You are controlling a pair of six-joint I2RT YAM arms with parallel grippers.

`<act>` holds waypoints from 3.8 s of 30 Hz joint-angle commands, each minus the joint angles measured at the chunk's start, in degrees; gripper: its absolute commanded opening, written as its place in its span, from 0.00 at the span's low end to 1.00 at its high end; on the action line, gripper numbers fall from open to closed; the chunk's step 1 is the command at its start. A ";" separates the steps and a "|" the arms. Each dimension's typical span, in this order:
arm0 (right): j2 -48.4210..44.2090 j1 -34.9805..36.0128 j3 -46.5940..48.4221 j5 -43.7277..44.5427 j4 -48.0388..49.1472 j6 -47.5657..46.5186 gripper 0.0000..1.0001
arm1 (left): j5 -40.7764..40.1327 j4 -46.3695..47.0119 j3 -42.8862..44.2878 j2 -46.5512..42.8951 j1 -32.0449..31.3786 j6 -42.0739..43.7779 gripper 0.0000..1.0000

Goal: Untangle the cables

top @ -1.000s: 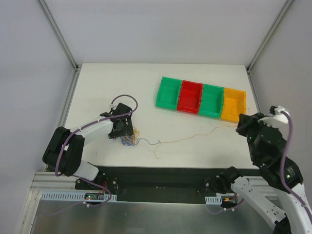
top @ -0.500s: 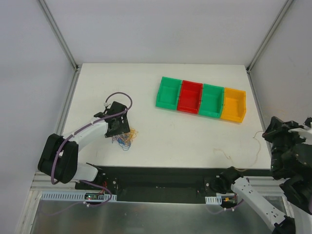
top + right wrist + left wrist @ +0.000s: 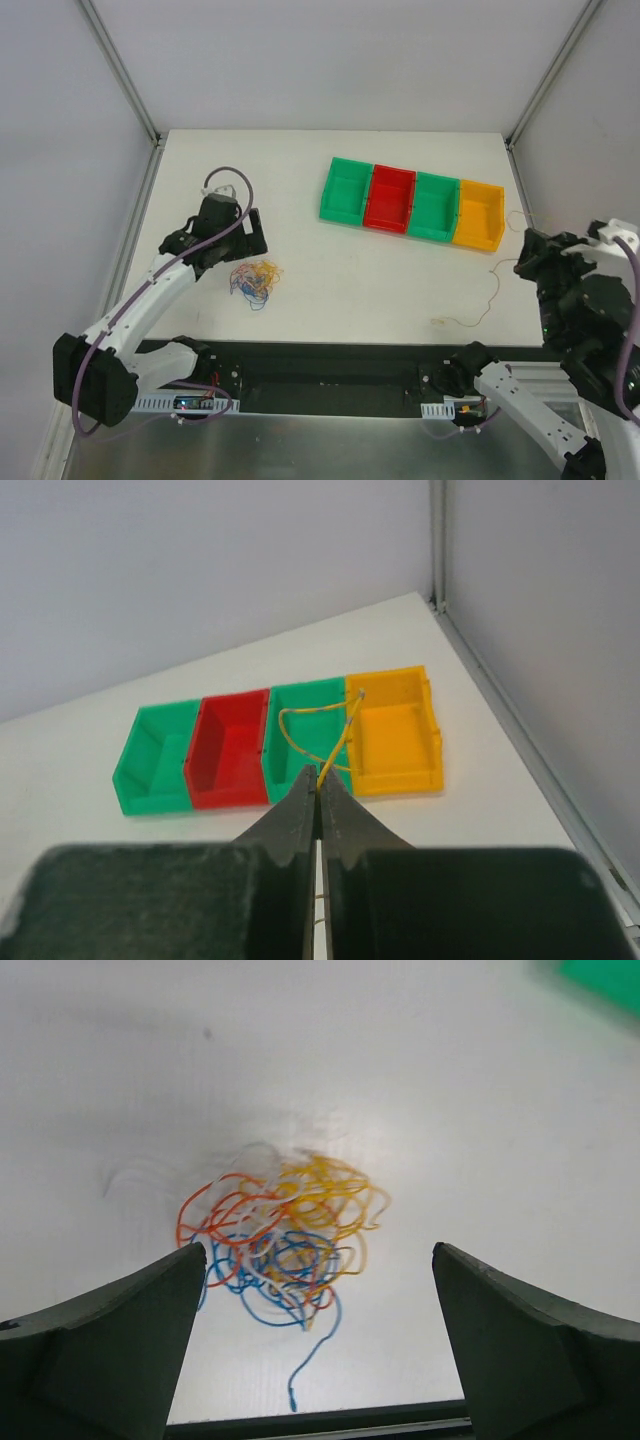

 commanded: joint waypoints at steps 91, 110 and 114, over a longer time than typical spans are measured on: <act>56.33 -33.11 35.70 -9.03 21.86 -3.91 0.00 | 33.25 12.80 18.15 7.76 -1.09 8.66 0.99; 62.32 -36.55 5.32 -17.36 40.23 1.53 0.00 | 34.47 12.89 18.23 7.85 -1.53 8.49 0.98; 63.37 -36.55 1.17 -21.94 36.81 5.49 0.00 | 34.21 13.15 18.15 7.49 -1.71 8.75 0.98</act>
